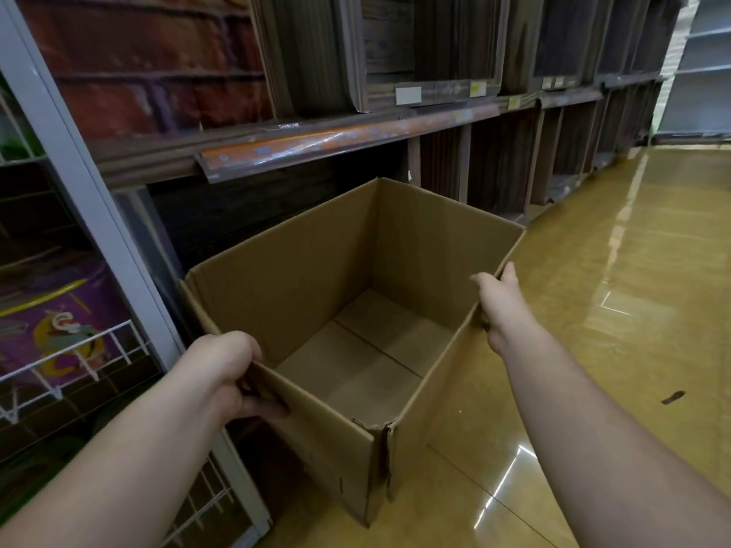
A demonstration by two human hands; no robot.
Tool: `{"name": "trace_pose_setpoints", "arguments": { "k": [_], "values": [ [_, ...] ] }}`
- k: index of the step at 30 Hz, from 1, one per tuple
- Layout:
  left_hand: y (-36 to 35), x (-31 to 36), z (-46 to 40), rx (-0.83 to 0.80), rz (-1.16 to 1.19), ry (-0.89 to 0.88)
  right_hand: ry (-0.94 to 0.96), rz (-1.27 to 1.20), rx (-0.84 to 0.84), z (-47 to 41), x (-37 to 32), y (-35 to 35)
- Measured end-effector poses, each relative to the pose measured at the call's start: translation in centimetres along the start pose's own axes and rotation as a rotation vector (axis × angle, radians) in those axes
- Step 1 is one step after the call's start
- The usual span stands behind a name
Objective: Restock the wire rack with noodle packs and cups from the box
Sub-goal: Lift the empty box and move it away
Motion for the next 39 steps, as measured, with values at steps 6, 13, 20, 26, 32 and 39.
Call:
{"name": "trace_pose_setpoints", "arguments": {
  "k": [6, 13, 20, 26, 32, 39],
  "values": [
    [-0.5, 2.3, -0.7, 0.038, -0.025, 0.02, -0.165, -0.041, -0.159, -1.0, 1.1, -1.4],
    [0.7, 6.7, -2.6, 0.089, -0.091, -0.07, -0.021, -0.152, -0.18, -3.3, 1.4, -3.4],
    [2.6, 8.2, -5.3, 0.129, -0.049, -0.224, -0.011, -0.16, -0.354, -4.1, 5.4, -8.8],
    [4.3, 8.2, -7.0, 0.07, 0.14, -0.391, 0.015, 0.226, -0.408, -6.3, 6.3, -14.7],
    [3.9, 6.7, -7.5, 0.127, 0.101, -0.422, -0.008, 0.222, -0.295, -8.6, 7.7, -20.3],
    [4.3, 5.3, -9.8, 0.141, -0.083, -0.392, -0.054, 0.31, -0.475, -14.4, 9.0, -25.4]
  ]
}}
Point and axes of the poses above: each hand's wrist, its own z-axis away from the middle knuckle, its own y-axis out of the back of the hand, x = y × z, the point moved 7 cm from there along -z, towards the middle knuckle, and after that the axes turned 15 degrees about -x, right-handed, at the moved point
